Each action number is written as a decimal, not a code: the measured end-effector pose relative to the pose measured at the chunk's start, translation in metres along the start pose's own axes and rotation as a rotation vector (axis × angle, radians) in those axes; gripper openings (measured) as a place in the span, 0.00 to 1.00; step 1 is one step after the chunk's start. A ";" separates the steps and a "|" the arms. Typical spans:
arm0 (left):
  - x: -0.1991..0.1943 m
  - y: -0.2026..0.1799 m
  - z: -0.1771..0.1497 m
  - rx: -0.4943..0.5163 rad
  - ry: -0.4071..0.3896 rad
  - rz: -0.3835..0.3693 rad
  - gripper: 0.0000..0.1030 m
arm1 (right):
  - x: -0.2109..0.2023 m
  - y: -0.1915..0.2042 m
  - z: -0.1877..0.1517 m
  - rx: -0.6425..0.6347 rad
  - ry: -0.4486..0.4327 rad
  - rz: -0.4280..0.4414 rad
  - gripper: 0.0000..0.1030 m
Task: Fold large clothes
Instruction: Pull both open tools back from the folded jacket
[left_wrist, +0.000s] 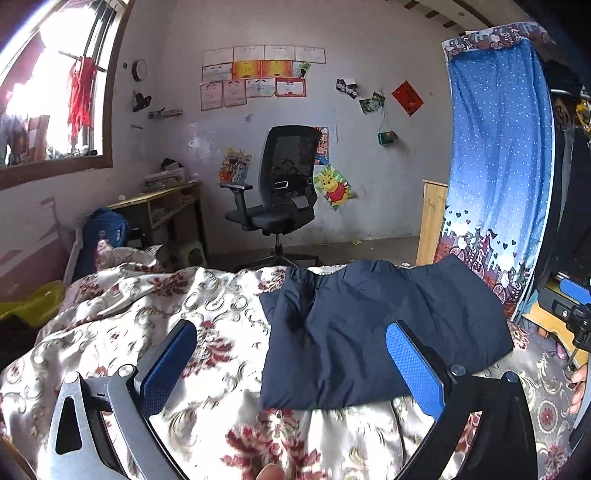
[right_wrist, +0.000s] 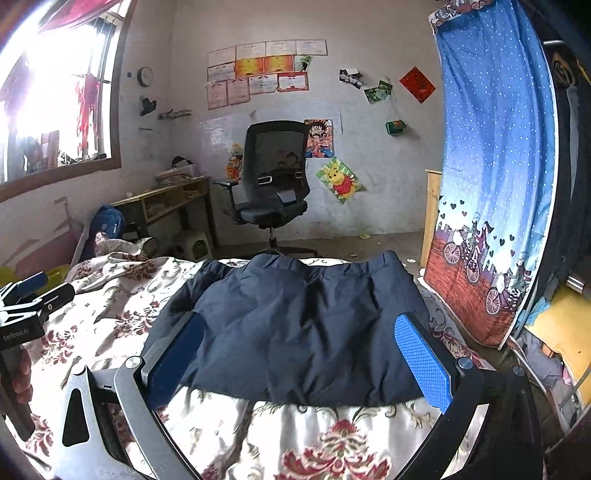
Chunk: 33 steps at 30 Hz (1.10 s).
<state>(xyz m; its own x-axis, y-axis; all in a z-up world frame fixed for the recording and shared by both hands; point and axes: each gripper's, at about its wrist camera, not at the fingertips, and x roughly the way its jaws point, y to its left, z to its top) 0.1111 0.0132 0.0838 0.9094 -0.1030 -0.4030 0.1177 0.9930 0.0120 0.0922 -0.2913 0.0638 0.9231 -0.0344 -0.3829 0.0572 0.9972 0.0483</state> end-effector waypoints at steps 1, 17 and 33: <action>-0.006 0.001 -0.002 -0.004 0.002 0.000 1.00 | -0.008 0.002 -0.002 0.002 -0.006 -0.003 0.99; -0.083 -0.005 -0.044 -0.008 -0.045 0.011 1.00 | -0.092 0.007 -0.048 0.022 -0.044 -0.009 0.99; -0.079 -0.024 -0.096 0.064 -0.022 0.014 1.00 | -0.093 0.009 -0.081 -0.019 -0.007 0.000 0.99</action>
<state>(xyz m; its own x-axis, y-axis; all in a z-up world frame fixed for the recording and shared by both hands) -0.0016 0.0031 0.0279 0.9196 -0.0911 -0.3822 0.1296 0.9886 0.0761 -0.0243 -0.2734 0.0254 0.9256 -0.0351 -0.3769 0.0504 0.9982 0.0309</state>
